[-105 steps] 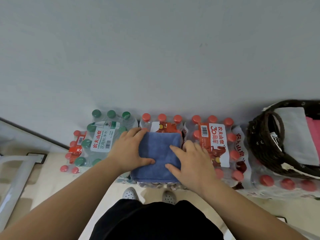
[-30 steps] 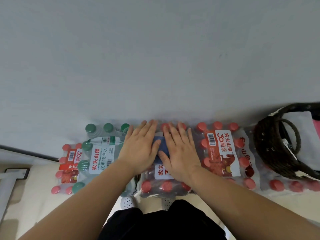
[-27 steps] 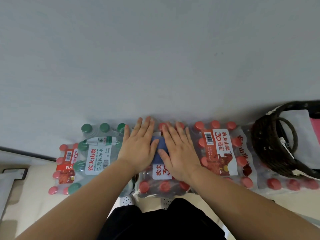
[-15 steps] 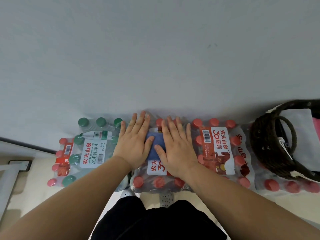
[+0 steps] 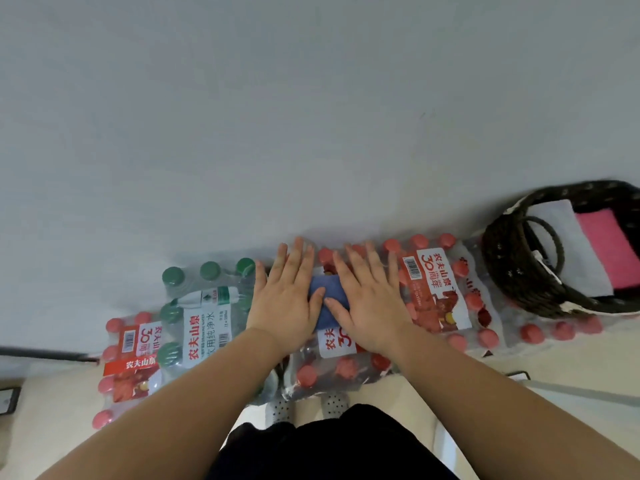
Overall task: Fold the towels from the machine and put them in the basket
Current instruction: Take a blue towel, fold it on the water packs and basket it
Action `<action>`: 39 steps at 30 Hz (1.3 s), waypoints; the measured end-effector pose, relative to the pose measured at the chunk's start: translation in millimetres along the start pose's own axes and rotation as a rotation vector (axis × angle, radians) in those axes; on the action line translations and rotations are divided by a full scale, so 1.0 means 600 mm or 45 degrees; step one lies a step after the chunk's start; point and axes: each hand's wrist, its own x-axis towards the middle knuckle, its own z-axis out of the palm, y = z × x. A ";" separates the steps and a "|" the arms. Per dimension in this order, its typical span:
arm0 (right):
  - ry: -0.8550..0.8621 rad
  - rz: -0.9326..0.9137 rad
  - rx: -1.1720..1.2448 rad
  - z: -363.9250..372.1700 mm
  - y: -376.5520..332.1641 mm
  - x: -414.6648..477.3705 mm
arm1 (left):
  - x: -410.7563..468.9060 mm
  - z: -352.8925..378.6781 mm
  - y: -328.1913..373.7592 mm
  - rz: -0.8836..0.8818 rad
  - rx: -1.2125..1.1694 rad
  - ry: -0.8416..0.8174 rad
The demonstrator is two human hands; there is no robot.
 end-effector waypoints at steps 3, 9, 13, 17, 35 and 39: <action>-0.016 0.084 -0.047 -0.018 0.003 -0.015 | -0.013 -0.003 -0.017 0.109 0.020 -0.074; -0.138 0.028 -0.019 -0.065 0.012 -0.033 | -0.015 -0.037 -0.034 0.341 -0.005 -0.015; -0.119 0.060 0.132 -0.091 -0.010 -0.049 | -0.018 -0.061 -0.027 0.362 0.012 -0.036; -0.215 0.124 0.267 -0.099 -0.023 -0.061 | -0.027 -0.073 -0.013 0.317 -0.010 -0.107; 0.098 0.043 1.450 -0.191 0.260 -0.103 | 0.037 -0.080 0.200 -0.022 -1.194 0.082; 0.027 -0.071 1.589 -0.211 0.375 -0.136 | 0.052 -0.094 0.333 -0.069 -1.368 0.107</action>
